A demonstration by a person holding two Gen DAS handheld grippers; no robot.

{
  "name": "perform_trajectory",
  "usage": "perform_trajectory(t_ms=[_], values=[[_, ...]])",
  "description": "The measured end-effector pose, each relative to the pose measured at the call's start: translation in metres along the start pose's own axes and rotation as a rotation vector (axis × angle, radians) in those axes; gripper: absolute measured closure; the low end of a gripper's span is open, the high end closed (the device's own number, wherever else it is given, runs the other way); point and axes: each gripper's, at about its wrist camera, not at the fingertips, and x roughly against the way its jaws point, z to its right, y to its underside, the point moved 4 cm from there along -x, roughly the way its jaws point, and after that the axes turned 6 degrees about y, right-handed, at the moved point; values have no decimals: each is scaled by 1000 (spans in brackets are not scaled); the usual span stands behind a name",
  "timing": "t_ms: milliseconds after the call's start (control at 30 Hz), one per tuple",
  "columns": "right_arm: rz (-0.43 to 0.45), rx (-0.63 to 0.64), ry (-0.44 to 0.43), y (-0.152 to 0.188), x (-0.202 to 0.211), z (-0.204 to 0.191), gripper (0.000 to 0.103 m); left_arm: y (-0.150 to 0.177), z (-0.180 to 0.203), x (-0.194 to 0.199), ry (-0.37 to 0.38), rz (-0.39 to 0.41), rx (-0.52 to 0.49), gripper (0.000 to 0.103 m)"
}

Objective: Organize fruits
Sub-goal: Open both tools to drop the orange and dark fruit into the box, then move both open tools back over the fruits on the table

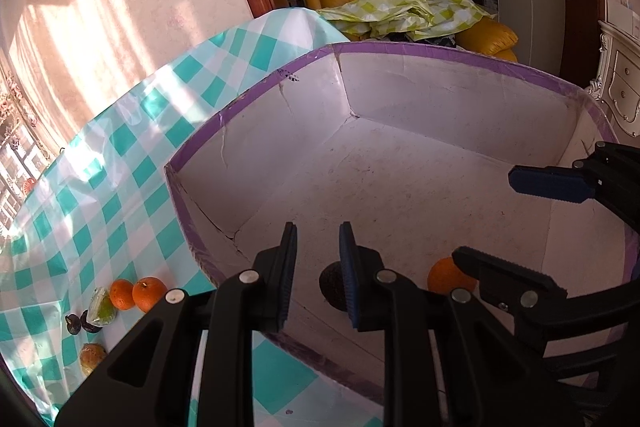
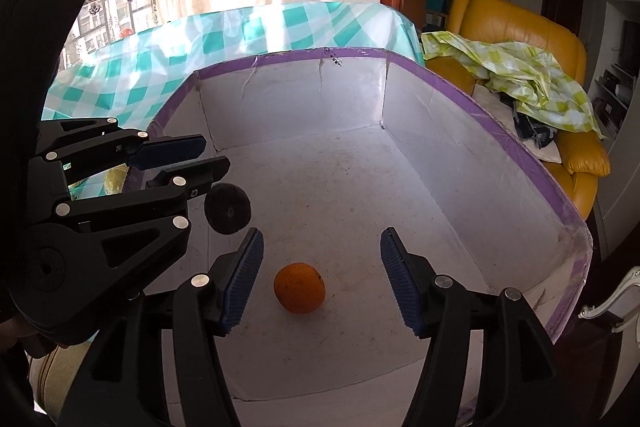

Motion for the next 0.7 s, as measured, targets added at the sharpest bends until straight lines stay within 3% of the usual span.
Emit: perform_trajectory(t_ms=[200,267,300,333,467,500,700], values=[[0,-7,3,0,0,2,37,1,-2,0,3,-2,11,71],[0,-10,1,-1,0,3,36,0,-5,3,-42,13,10,57],[2,-15,-1,-1,1,3,33,0,-7,5,-79,24,9,40],[5,-23,-5,-1,1,4,31,0,-10,8,-90,37,10,33],[28,-32,18,-4,5,7,16,1,-17,16,-83,58,33,27],[27,-28,16,-4,6,6,16,2,-20,18,-97,67,41,19],[28,-22,42,-3,6,4,16,1,-37,38,-90,138,135,7]])
